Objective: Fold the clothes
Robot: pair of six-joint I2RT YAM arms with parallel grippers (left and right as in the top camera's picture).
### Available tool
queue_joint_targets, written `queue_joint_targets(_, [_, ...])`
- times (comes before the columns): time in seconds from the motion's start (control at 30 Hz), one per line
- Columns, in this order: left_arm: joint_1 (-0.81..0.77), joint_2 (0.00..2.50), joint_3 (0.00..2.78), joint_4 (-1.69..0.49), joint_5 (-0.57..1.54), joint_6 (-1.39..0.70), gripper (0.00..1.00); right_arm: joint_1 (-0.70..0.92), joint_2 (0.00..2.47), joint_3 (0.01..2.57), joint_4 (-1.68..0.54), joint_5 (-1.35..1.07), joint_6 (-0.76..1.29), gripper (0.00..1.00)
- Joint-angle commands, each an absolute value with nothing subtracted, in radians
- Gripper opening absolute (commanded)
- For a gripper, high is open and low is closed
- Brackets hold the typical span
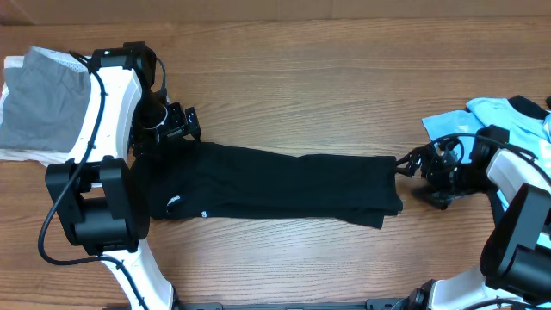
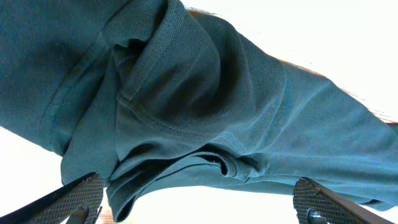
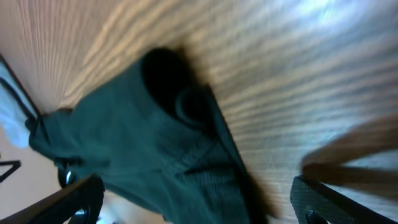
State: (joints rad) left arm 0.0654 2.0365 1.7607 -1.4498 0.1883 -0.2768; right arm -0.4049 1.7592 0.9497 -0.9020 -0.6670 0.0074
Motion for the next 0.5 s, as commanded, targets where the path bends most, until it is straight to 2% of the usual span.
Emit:
queue_joint_targets(0.0, [0.057,2.034,1.783,-1.451,0.204,-0.262,1.0,-0.405,1.741,0.914,-0.898,-0.712,-0.004,1.0])
queue_joint_targets(0.27, [0.057,2.034,1.783,-1.449,0.204,-0.262,1.0,-0.379,1.741,0.834,-0.843,-0.787,0.003,1.0])
queue_joint_targets(0.47, [0.057,2.034,1.783,-1.458,0.203,-0.262,1.0,-0.305,1.741,0.774,-0.773,-0.799,0.081,0.98])
